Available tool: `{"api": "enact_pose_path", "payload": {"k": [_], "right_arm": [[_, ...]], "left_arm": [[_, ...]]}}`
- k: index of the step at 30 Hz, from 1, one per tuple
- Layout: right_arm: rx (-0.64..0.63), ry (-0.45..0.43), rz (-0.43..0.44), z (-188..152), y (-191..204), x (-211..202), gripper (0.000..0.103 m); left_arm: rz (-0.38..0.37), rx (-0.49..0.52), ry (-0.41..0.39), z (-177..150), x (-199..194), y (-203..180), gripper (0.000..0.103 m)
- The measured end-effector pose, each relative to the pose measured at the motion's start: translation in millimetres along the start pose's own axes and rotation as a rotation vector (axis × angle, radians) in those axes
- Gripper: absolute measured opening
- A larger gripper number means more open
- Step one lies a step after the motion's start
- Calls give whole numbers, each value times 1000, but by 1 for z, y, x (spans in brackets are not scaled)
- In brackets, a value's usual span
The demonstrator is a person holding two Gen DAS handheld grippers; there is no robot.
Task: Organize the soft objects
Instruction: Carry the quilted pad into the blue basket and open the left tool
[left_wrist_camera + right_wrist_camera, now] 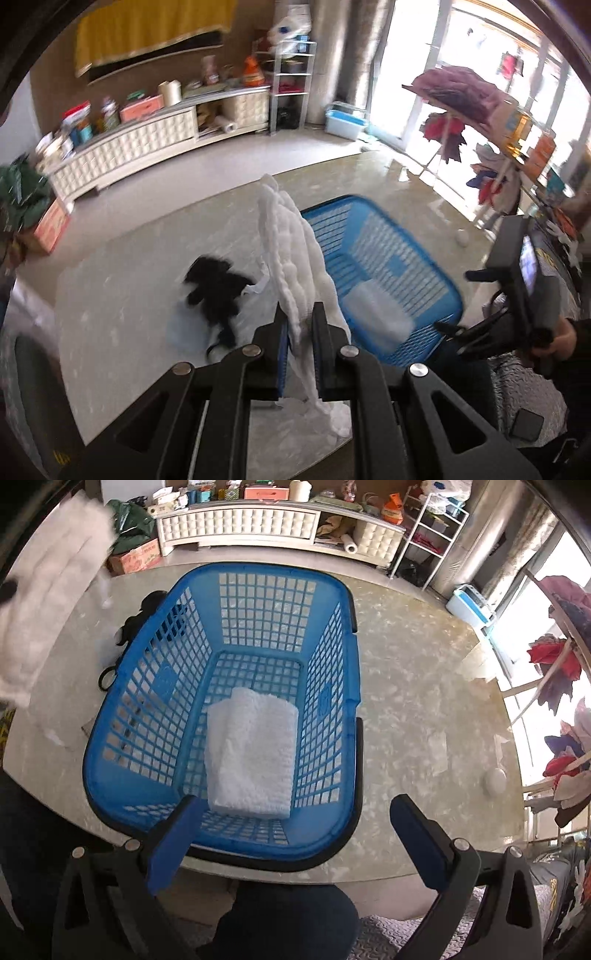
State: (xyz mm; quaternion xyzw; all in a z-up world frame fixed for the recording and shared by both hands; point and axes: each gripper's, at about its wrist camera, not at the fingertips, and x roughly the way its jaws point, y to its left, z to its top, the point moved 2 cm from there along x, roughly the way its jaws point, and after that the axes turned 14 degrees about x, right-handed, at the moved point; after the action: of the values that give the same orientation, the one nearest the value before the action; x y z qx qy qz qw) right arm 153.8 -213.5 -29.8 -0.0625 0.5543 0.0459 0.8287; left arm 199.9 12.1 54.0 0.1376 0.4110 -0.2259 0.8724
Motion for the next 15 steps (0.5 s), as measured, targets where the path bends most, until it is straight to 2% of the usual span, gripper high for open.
{"api": "enact_pose_path", "payload": {"k": [7, 12, 15], "right_arm": [[51, 9, 64, 6, -21, -10, 102], [83, 14, 76, 11, -33, -9, 102], [90, 18, 75, 12, -38, -6, 102]], "left_arm": [[-56, 146, -15, 61, 21, -32, 10], [-89, 225, 7, 88, 47, -50, 10], [-115, 267, 33, 92, 64, -59, 10]]}}
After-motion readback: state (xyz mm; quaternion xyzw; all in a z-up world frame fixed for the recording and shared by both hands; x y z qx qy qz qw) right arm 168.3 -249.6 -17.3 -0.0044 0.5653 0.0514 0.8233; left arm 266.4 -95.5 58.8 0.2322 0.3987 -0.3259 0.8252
